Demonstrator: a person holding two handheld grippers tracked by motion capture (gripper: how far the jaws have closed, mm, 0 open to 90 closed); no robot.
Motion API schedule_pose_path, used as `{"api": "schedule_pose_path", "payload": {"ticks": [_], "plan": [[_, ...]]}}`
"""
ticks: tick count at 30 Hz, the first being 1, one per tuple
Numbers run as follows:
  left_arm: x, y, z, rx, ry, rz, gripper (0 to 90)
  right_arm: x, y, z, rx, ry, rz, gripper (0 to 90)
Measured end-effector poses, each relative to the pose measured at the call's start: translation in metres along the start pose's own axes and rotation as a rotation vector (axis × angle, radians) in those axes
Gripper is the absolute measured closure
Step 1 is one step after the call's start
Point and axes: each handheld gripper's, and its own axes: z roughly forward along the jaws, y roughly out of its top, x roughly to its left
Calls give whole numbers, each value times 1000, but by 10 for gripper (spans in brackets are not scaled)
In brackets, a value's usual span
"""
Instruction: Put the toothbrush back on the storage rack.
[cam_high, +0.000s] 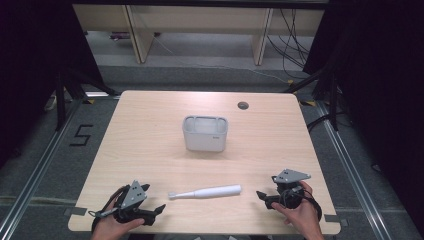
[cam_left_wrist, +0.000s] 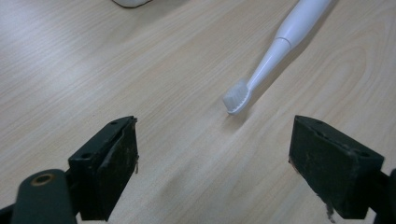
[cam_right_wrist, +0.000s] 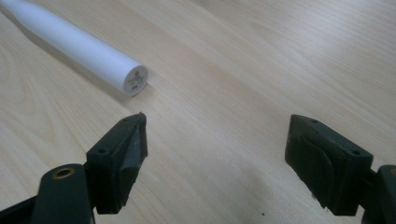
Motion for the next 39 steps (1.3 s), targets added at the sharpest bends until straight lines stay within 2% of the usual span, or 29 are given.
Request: {"api": "schedule_pose_path", "payload": {"ticks": [3, 4, 7, 8, 10, 11, 13, 14, 16, 17, 19, 20, 21, 22, 23, 25, 26, 27, 29, 30, 32, 35, 36, 37, 38, 39], "plan": [[0, 0, 0, 0, -1, 1, 152, 3, 2, -2, 20, 15, 25, 230], [-1, 0, 1, -8, -2, -12, 152, 2, 3, -1, 16, 16, 7, 232], [0, 0, 1, 1, 5, 0, 152, 6, 5, -2, 26, 26, 32, 235], [-1, -1, 2, -19, 0, -24, 152, 4, 9, -1, 9, 31, -27, 243], [-1, -1, 1, -12, 5, -20, 151, 4, 12, -1, 1, 46, -46, 249], [1, 0, 0, 0, 10, -5, 151, 4, 15, -1, -2, 50, -64, 249], [1, 0, 1, -4, 9, -2, 151, 8, 18, -2, -6, 50, -48, 252], [1, 0, 1, -3, 8, -4, 151, 8, 20, -2, -6, 64, -69, 252], [1, 0, 1, -2, 8, -4, 152, 11, 24, -2, -2, 76, -76, 273], [1, 0, 1, -2, 8, -4, 152, 12, 26, -2, -4, 72, -94, 279], [1, -1, 1, -3, 9, -2, 151, 15, 30, -1, 9, 92, -94, 293], [0, -1, 1, -15, 6, -17, 151, 18, 32, 0, 0, 94, -92, 303], [0, -1, 1, -15, 6, -17, 151, 18, 34, 0, 8, 102, -116, 307], [0, -1, 2, -16, 6, -20, 151, 20, 36, 0, 11, 112, -111, 310], [1, -1, 1, -5, 13, -10, 151, 21, 39, 2, 2, 119, -135, 321], [1, -1, 1, -6, 6, -6, 152, 24, 41, 3, 0, 122, -143, 337], [1, -1, 1, -6, 5, -5, 151, 27, 48, 5, 18, 144, -169, 357], [1, -1, 1, -6, 5, -5, 152, 29, 51, 8, 10, 152, -194, 368], [1, -1, 1, -5, 6, -5, 151, 35, 57, 10, 30, 161, -203, 380], [1, -1, 1, -7, 6, -8, 151, 37, 61, 10, 61, 170, -211, 393], [2, 0, 0, -4, 11, 0, 152, 42, 67, 13, 63, 188, -240, 403], [1, -1, 1, -3, 10, -1, 151, 50, 75, 17, 109, 205, -250, 418], [1, 0, 1, -4, 7, 2, 151, 49, 78, 21, 94, 224, -302, 424], [1, 0, 1, -4, 7, 2, 152, 52, 79, 22, 104, 228, -294, 425], [1, 0, 1, -3, 6, 2, 151, 52, 82, 24, 106, 233, -320, 428], [1, 0, 1, -3, 6, 2, 151, 52, 82, 24, 106, 233, -320, 428]]}}
